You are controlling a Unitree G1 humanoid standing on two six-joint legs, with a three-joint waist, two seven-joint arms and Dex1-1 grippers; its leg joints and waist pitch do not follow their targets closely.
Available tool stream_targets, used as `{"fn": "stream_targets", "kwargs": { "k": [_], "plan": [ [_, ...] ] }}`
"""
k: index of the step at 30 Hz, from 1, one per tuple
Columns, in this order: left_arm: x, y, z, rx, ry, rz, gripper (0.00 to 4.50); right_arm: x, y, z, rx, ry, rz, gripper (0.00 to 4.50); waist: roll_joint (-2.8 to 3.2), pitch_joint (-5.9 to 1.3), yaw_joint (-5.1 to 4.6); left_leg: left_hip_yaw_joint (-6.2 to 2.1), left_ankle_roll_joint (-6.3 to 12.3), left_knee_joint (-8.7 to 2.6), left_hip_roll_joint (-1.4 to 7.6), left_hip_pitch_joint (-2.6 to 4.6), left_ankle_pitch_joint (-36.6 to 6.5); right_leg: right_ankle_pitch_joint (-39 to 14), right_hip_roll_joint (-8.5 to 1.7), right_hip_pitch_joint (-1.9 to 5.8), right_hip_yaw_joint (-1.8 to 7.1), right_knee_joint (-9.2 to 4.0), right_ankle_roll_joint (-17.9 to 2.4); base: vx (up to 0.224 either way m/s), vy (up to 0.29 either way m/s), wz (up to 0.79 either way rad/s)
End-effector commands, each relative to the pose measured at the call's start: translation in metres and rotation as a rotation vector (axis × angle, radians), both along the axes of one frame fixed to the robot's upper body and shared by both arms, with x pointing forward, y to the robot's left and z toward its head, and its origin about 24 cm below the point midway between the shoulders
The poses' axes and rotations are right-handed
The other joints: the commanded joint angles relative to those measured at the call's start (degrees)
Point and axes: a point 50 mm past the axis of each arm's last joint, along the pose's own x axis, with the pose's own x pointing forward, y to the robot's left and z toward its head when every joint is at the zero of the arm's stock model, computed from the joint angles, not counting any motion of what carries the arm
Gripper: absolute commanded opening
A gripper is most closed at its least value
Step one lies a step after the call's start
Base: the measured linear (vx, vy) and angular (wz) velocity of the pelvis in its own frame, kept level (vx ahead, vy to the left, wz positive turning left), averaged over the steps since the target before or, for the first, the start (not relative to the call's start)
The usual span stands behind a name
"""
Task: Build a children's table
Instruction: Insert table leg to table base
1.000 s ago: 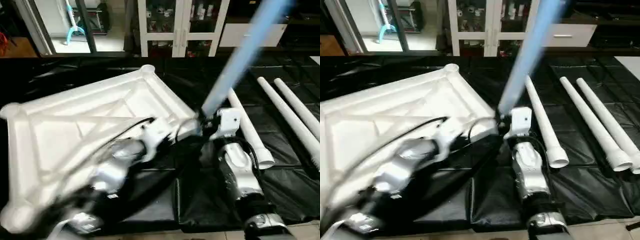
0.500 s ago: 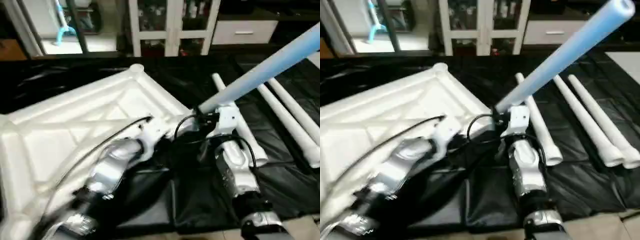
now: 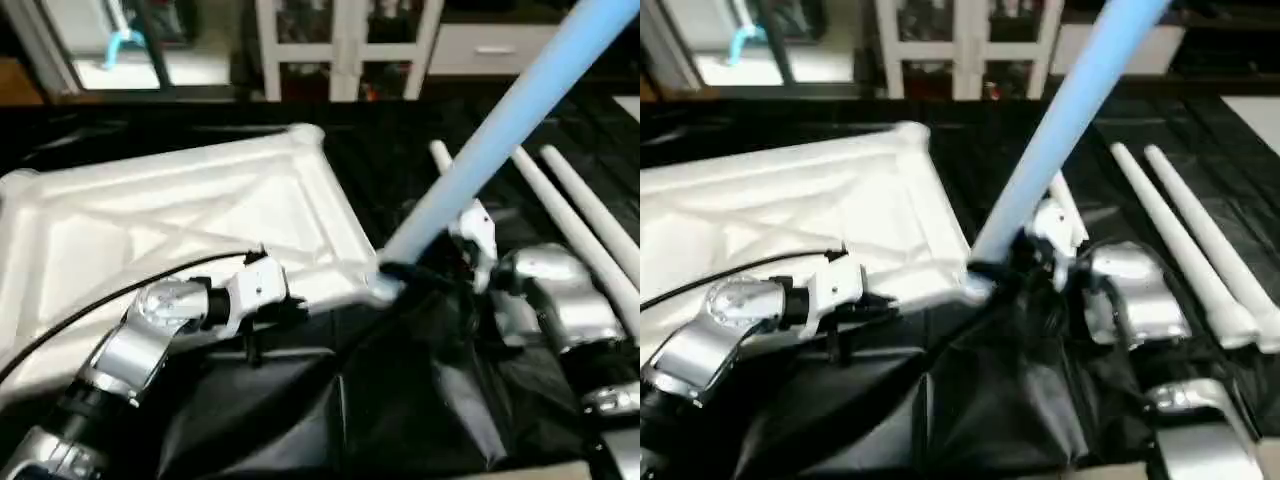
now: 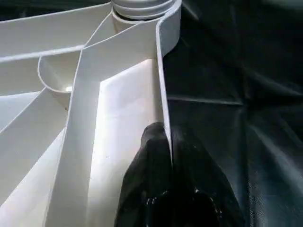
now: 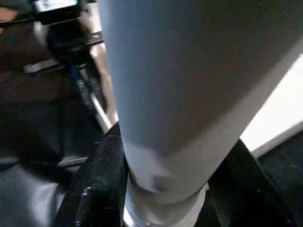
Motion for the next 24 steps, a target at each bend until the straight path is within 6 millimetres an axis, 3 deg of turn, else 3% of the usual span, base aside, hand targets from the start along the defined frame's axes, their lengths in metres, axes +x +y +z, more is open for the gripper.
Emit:
{"fn": "stream_targets", "kwargs": {
  "k": [1, 6, 9, 16, 18, 20, 23, 24],
  "plan": [
    [-0.006, 0.008, -0.011, 0.051, 0.065, -0.021, 0.00, -0.037, -0.022, -0.075, -0.266, 0.362, 0.037, 1.88, 0.28, -1.45, 0.17, -1.06, 8.88, -2.90, 4.65, 1.24, -3.62, 7.12, -4.34, 1.55, 1.98, -2.19, -17.89, 0.000, 0.000, 0.00],
    [-0.011, 0.006, -0.010, 0.021, 0.074, -0.028, 0.00, -0.042, -0.016, -0.083, -0.219, 0.388, 0.041, 1.88, -0.38, -1.26, 0.31, -1.08, 5.38, -3.44, 4.68, 1.34, -7.90, 1.39, -4.23, 1.50, 2.05, -2.74, -17.13, 0.000, 0.000, 0.00],
    [-0.013, 0.005, -0.012, 0.009, 0.083, -0.032, 0.00, -0.047, -0.012, -0.090, -0.198, 0.408, 0.049, 1.88, -0.44, -0.99, 0.19, -1.14, 3.35, -3.80, 4.63, 1.51, -11.91, -4.19, -4.22, 1.25, 2.26, -3.32, -16.02, 0.000, 0.000, 0.00],
    [-0.013, 0.001, -0.011, -0.002, 0.079, -0.029, 0.00, -0.056, -0.006, -0.108, -0.194, 0.404, -0.027, 1.88, -0.26, -0.96, 0.01, -1.24, 2.14, -3.99, 4.62, 1.71, -12.19, -5.33, -4.30, 1.21, 2.47, -3.59, -15.59, 0.000, 0.000, 0.00],
    [-0.013, 0.000, -0.011, -0.003, 0.079, -0.029, 0.00, -0.058, -0.004, -0.111, -0.182, 0.403, -0.047, 1.88, -0.25, -0.71, -0.17, -1.34, 1.08, -4.28, 4.65, 1.79, -15.36, -9.45, -4.26, 1.00, 2.55, -4.06, -14.87, 0.000, 0.000, 0.00],
    [-0.013, -0.001, -0.012, -0.004, 0.083, -0.032, 0.00, -0.061, 0.000, -0.116, -0.174, 0.409, -0.058, 1.88, -0.21, -0.33, -0.55, -1.74, -0.82, -4.68, 4.53, 2.10, -21.46, -17.45, -4.33, 0.65, 2.71, -4.67, -13.17, 0.000, 0.000, 0.00],
    [-0.013, -0.001, -0.012, -0.004, 0.085, -0.033, 0.00, -0.064, 0.003, -0.119, -0.178, 0.409, -0.051, 1.88, -0.25, -0.48, -0.99, -2.12, -1.71, -4.83, 4.54, 2.23, -23.49, -20.07, -4.33, 0.43, 2.77, -4.96, -11.87, 0.000, 0.000, 0.00],
    [-0.014, -0.002, -0.013, 0.000, 0.093, -0.041, 0.00, -0.066, 0.007, -0.119, -0.169, 0.422, -0.030, 1.88, 0.07, -0.54, -1.31, -2.09, -1.73, -4.85, 4.51, 2.37, -23.60, -18.66, -4.16, 0.26, 2.77, -4.95, -11.98, 0.000, 0.000, 0.00]
  ]
}}
